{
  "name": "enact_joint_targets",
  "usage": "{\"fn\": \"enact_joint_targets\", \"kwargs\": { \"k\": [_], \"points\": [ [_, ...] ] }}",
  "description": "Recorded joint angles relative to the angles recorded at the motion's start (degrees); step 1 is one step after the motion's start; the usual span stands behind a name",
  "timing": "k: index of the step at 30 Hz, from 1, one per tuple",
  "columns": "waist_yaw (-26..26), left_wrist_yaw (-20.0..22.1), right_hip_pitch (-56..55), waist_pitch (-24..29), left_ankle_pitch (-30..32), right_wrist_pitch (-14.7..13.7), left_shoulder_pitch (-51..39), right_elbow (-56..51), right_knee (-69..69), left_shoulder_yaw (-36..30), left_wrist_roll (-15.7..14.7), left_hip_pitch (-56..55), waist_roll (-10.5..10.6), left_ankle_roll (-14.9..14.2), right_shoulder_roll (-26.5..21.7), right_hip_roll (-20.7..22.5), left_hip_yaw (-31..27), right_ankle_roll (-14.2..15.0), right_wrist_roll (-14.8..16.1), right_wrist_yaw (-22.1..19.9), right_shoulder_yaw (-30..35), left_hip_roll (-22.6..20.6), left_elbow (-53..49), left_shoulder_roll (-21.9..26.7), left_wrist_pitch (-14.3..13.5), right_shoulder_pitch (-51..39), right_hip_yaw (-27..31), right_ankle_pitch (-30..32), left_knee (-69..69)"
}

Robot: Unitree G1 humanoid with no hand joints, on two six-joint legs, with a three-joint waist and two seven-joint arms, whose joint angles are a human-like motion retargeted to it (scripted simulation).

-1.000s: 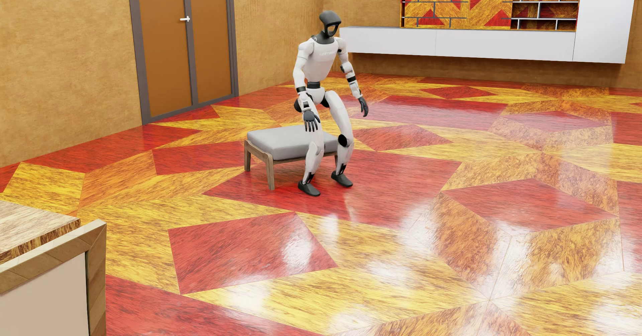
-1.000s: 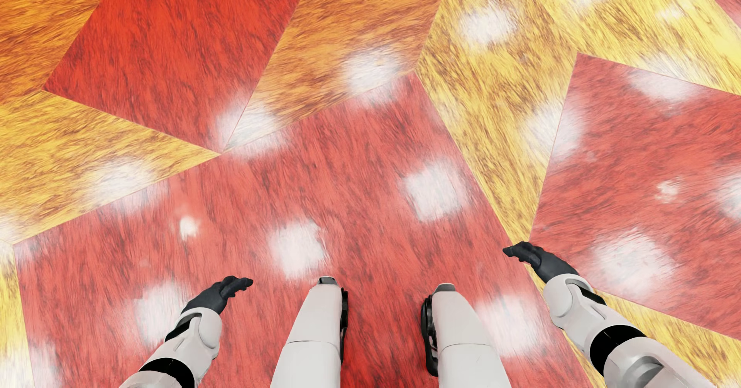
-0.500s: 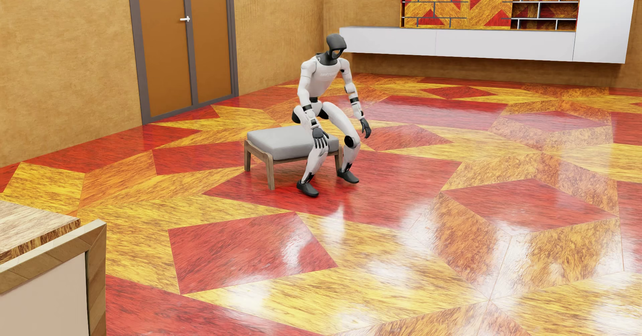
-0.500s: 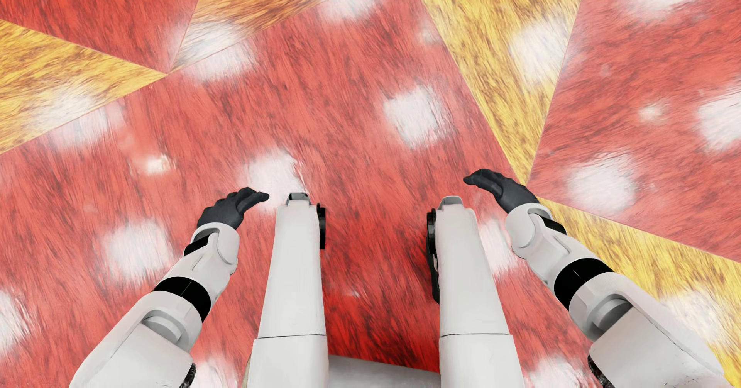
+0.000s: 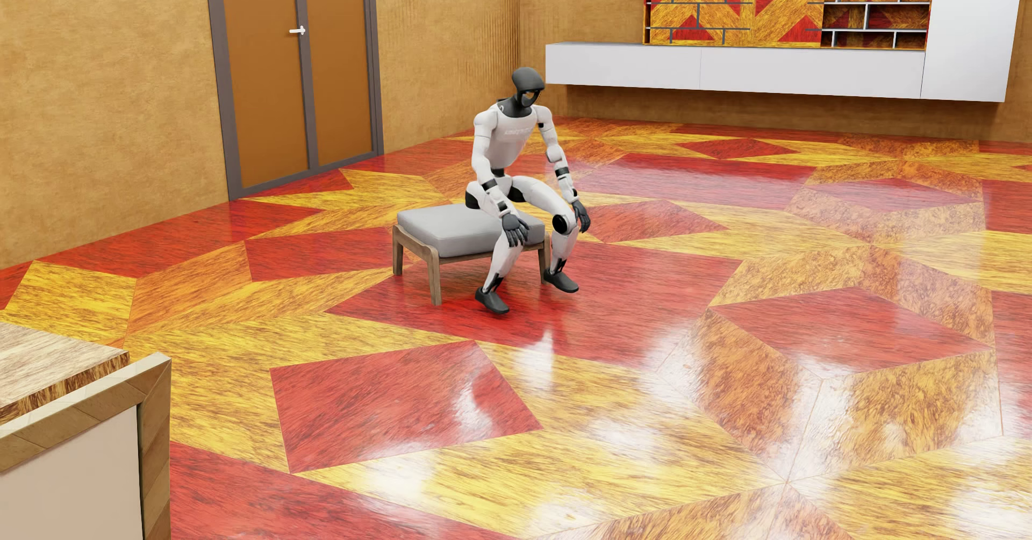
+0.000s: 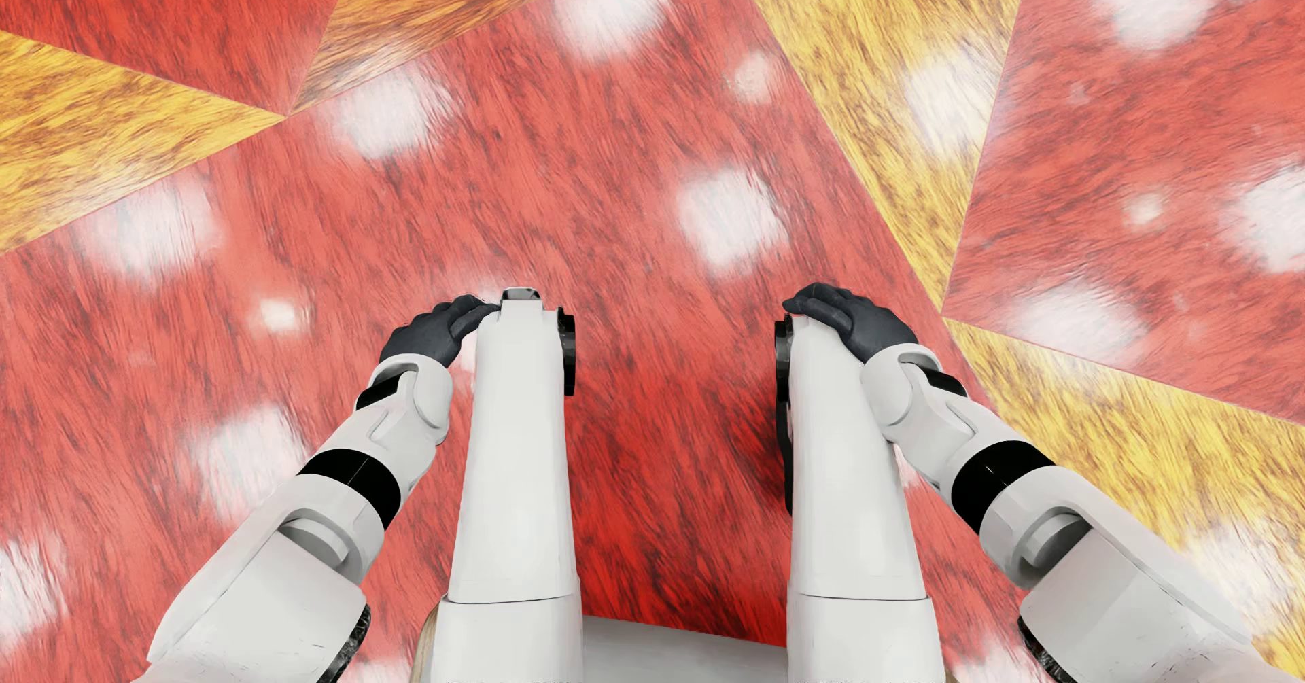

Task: Sit down on the chair

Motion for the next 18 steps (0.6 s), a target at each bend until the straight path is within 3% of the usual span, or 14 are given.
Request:
{"fn": "enact_joint_targets", "kwargs": {
  "k": [3, 8, 14, 18],
  "points": [
    [-0.17, -2.26, 0.80, -1.04, 0.01, 0.91, 2.72, 0.80, 1.52, 0.99, 0.24, 1.17, -0.09, -0.24, -0.07, -0.07, 0.18, -0.87, -1.33, 1.93, -0.24, 0.02, -2.02, -0.30, -0.22, 3.27, 0.11, 0.43, 1.14],
    [0.08, -7.96, 2.00, -3.33, -0.30, 2.33, 6.20, 3.55, 4.41, 1.31, 1.95, 2.76, -0.55, -0.05, 1.19, -0.59, 0.44, -1.82, -0.52, 4.34, -0.84, -0.51, -4.07, -0.88, 0.77, 6.90, 0.34, 0.33, 3.03],
    [0.38, -5.14, 4.10, -4.23, 0.13, 2.22, 7.48, 7.24, 6.84, 2.73, -0.71, 4.70, -0.98, -0.48, 2.35, -0.72, 0.94, -3.39, 3.30, 1.19, -1.97, -0.35, 0.53, -2.30, 0.83, 8.79, 0.31, 0.52, 5.02],
    [0.46, -2.81, 4.69, -4.40, 0.43, 2.60, 7.46, 10.88, 7.89, 4.00, -4.37, 5.39, -0.70, -0.26, 2.14, -0.84, 1.01, -3.19, 6.75, 0.90, -2.91, -0.77, 4.68, -2.10, 0.77, 8.53, 0.37, 0.87, 5.84]
  ]
}}
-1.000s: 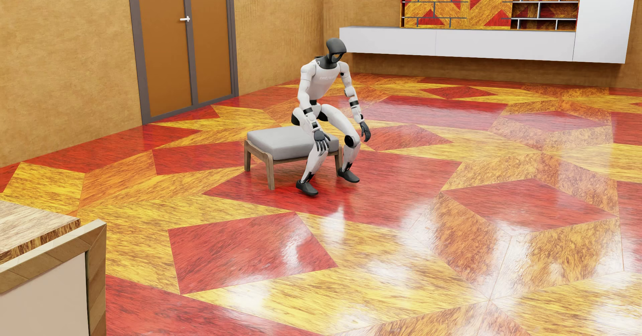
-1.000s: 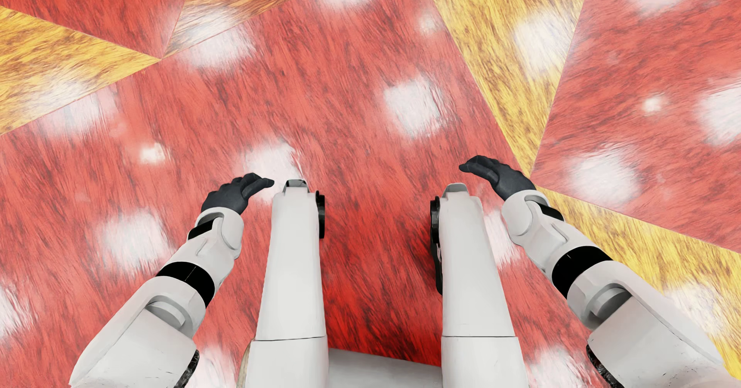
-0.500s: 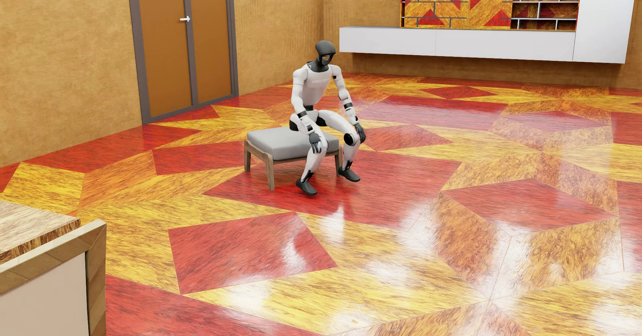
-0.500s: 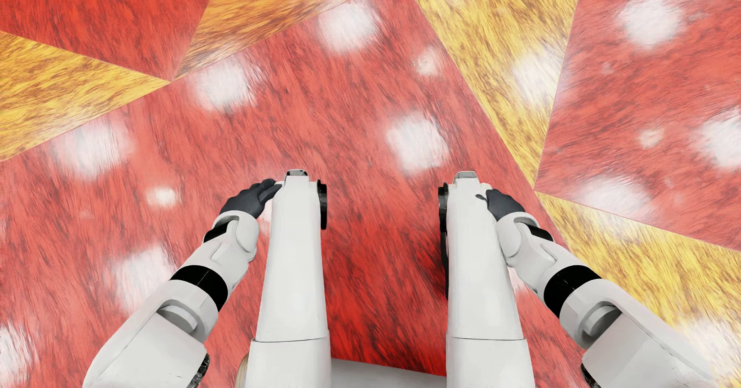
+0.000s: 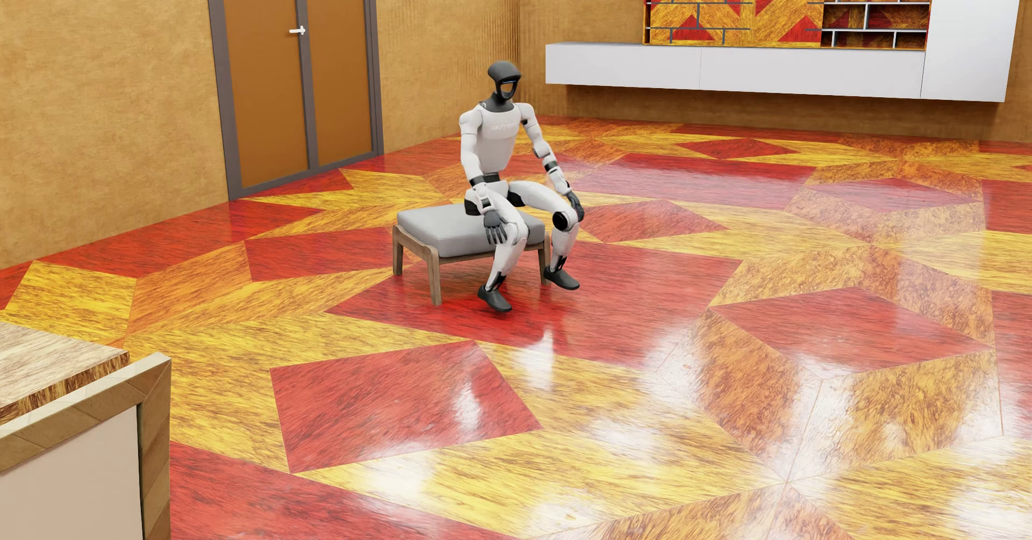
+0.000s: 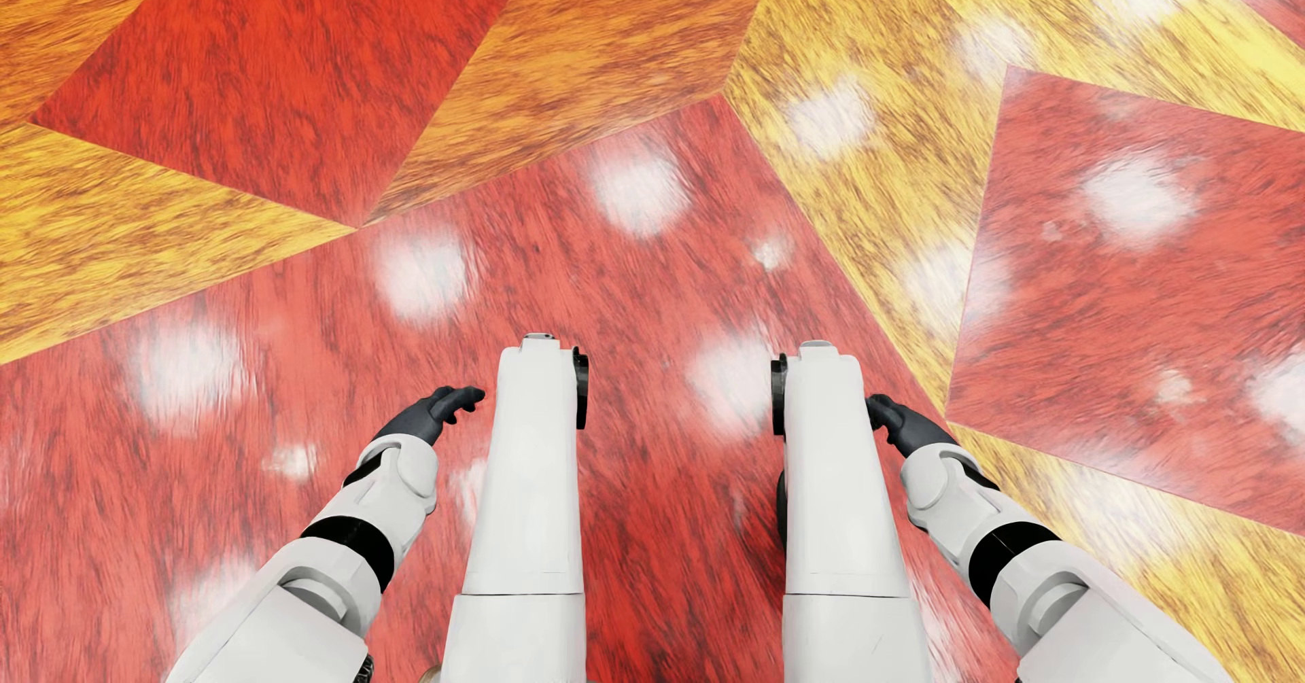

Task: Sit down on the chair

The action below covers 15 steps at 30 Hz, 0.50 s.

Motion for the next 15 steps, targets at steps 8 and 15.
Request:
{"fn": "enact_joint_targets", "kwargs": {
  "k": [8, 15],
  "points": [
    [-0.07, -3.64, 1.24, -0.84, 0.24, 1.47, 1.29, 4.39, 0.34, -0.14, -1.31, 1.00, -0.09, 0.46, 0.58, 0.64, 0.09, -0.89, 1.85, 2.36, -1.83, -0.04, 7.28, -0.87, 2.90, 2.10, 0.00, 0.45, 0.65],
    [-0.12, -3.41, 1.16, -0.42, 0.29, 1.81, 0.91, 5.37, 0.20, -0.56, -1.18, 0.93, 0.08, 0.60, -0.10, 0.62, 0.14, -0.72, 2.00, 2.59, -1.73, -0.26, 7.57, -0.33, 2.97, 1.54, -0.02, 0.51, 0.50]
  ]
}}
